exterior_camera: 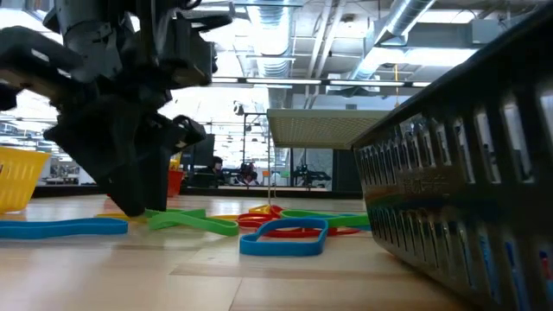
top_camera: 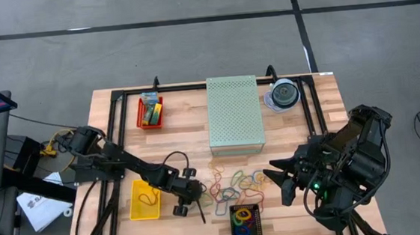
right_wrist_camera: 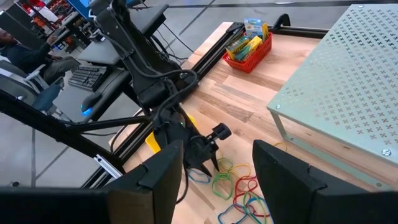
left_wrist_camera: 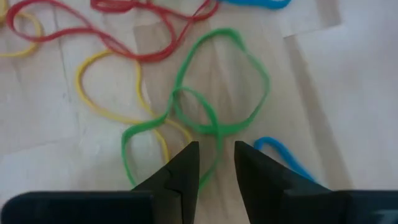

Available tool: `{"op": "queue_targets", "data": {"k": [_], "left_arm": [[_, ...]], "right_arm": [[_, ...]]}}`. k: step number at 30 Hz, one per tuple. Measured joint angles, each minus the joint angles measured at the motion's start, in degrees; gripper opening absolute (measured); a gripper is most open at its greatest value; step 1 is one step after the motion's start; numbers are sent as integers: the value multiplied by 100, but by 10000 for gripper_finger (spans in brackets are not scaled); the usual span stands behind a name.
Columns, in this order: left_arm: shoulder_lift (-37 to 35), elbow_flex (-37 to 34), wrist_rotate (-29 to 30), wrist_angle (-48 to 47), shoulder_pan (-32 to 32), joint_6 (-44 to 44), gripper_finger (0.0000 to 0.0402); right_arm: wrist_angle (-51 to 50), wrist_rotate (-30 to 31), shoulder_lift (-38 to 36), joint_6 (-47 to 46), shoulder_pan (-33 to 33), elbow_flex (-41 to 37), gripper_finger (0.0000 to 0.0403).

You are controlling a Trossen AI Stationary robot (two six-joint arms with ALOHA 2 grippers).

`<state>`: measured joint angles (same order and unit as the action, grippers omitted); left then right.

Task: Pick & Place Office Desk Supplies
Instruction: Put the green rubber band into the yellow bin

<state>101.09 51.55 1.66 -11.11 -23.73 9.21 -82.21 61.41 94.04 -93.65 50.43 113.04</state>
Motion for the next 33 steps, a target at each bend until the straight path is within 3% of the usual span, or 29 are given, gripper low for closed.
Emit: {"op": "queue_targets", "data": {"k": [10, 15, 18, 33], "left_arm": [[307, 24, -15, 329, -2, 201, 92], [202, 10, 91, 260, 4, 328, 42], [38, -13, 147, 84, 9, 495, 7], [-1012, -9, 286, -867, 0, 628, 0]], "right_arm": [[20, -6, 0, -46, 4, 0, 191], [12, -7, 0, -84, 13, 0, 191], [-4, -7, 0, -63, 13, 0, 191], [-68, 2, 0, -26, 7, 0, 191]]}}
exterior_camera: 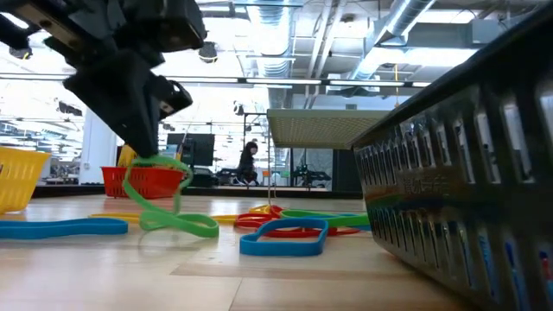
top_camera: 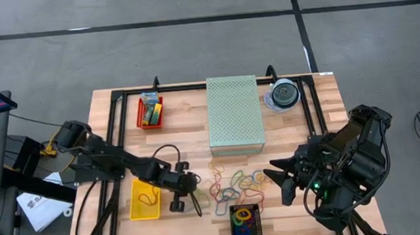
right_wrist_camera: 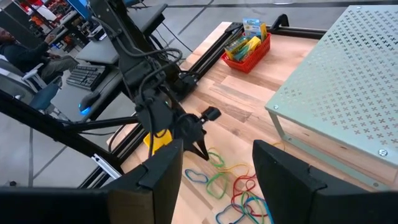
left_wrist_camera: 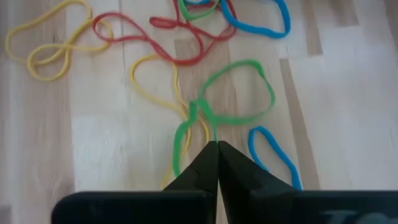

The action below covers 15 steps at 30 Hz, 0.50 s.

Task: Pick & Place Office Desk Supplies
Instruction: Put the green rubber band into the yellow bin

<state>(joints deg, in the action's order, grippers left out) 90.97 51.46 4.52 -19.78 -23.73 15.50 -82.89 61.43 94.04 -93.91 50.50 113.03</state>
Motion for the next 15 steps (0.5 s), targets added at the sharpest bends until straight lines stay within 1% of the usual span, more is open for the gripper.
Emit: {"op": "queue_targets", "data": {"k": [6, 13, 15], "left_arm": [[-597, 7, -1, -698, -35, 157, 0], [-1375, 9, -3, -1609, -123, 636, 0], [-1558, 7, -115, -1981, -231, 868, 0]], "right_arm": [[2, 2, 0, 13, 0, 0, 191], [-7, 13, 0, 152, 0, 0, 191], [-45, 13, 0, 151, 0, 0, 191]]}}
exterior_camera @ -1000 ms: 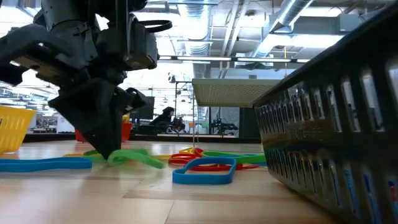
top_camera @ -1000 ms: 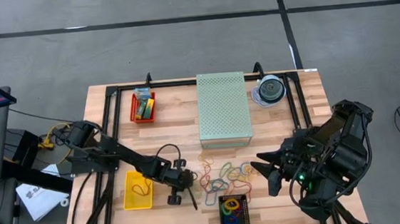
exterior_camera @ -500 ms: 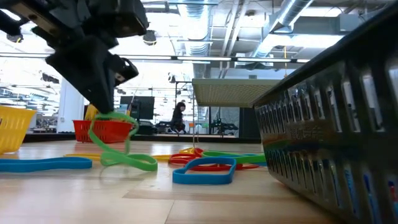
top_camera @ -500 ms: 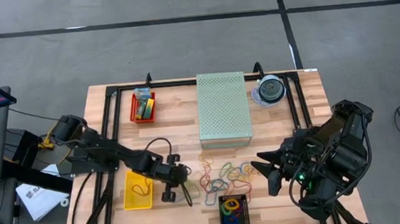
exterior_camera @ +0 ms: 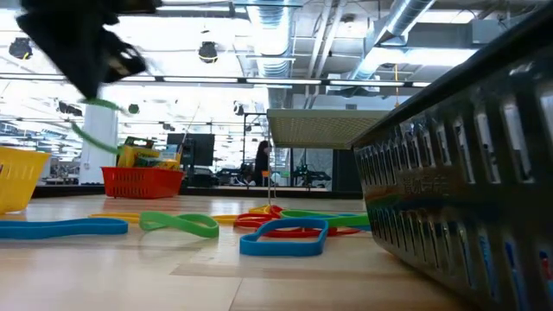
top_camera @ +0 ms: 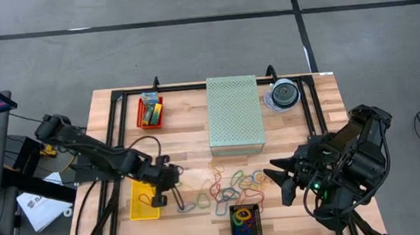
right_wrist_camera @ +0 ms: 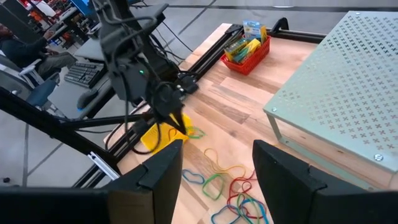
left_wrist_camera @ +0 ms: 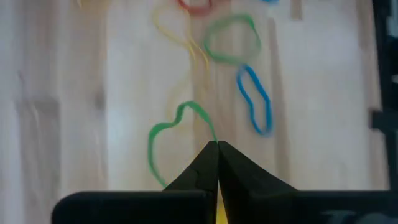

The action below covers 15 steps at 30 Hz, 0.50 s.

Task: Pick & Place Office Desk Supplies
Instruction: Put the green rubber band into the yellow bin

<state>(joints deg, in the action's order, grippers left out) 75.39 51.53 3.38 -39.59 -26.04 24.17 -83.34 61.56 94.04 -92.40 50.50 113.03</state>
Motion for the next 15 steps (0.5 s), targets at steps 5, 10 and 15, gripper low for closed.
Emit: {"op": "queue_targets", "data": {"k": [5, 10, 15], "left_arm": [[-409, 2, -254, -486, -570, 779, 0], [-582, 4, -223, -765, -1221, 1851, 0], [-516, 4, 98, -1172, -1678, 2849, 0]], "right_arm": [[-25, 2, 0, -12, 0, 0, 191], [-74, 0, 0, -13, -42, 0, 191], [-182, 2, 0, -13, -90, 0, 191]]}}
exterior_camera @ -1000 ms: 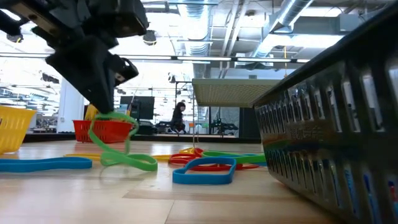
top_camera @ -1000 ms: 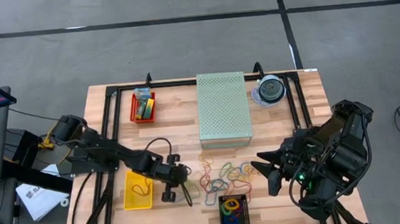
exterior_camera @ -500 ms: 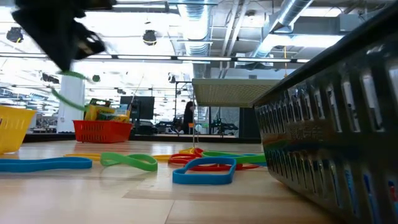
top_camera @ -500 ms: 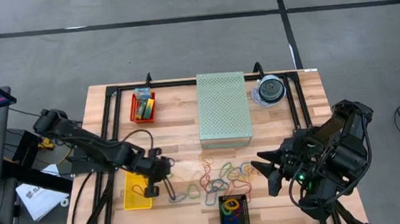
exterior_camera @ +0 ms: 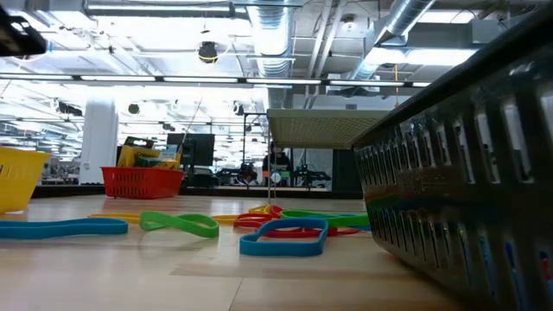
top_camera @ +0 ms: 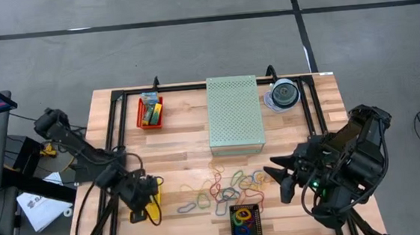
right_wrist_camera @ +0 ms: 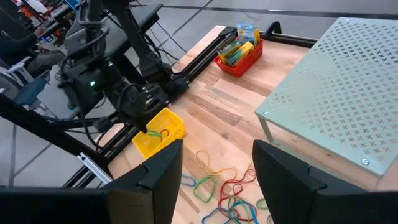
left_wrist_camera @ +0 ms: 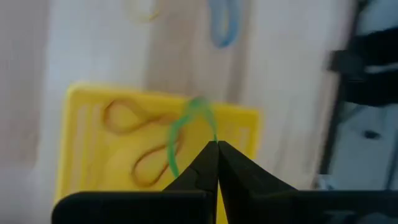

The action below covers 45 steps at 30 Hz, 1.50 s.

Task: Pick & Place Office Desk Supplies
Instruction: Put the green rubber band into the yellow bin, then put the yellow rubber band into the yellow bin

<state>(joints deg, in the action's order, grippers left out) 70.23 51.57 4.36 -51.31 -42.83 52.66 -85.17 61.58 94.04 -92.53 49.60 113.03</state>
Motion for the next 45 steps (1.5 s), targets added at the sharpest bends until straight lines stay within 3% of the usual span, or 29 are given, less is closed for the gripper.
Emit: {"op": "queue_targets", "data": {"k": [6, 11, 20, 24, 28, 33, 36, 42, 45], "left_arm": [[10, -24, 754, -898, -150, 1175, 0], [10, -462, 802, -603, -129, 1855, 13], [-297, -763, 1312, -49, -129, 2508, 148], [-703, -760, 1572, 1084, -96, 1488, 193], [-808, -760, 1643, 1580, 394, 1119, 192], [-664, -763, 526, 3183, 1250, -327, 167], [-539, -681, 196, 4111, 1796, -1017, 157], [-67, -181, -280, 3887, 2861, -2172, 151], [293, 84, -581, 3345, 3174, -2564, 154]], "right_arm": [[-11, -2, 0, 0, -20, 0, 191], [-13, 0, 0, 5, -24, 0, 191], [2, -2, 0, -35, -28, 0, 191], [-7, -3, 0, -44, -26, 0, 191], [-31, -7, 0, -37, -64, 0, 191], [-31, -2, 0, -14, -59, 0, 191], [-73, -3, 0, -4, -66, 0, 191], [-76, -4, 2, -4, -153, 0, 191], [-51, -15, 2, -4, -204, 2, 191]]}}
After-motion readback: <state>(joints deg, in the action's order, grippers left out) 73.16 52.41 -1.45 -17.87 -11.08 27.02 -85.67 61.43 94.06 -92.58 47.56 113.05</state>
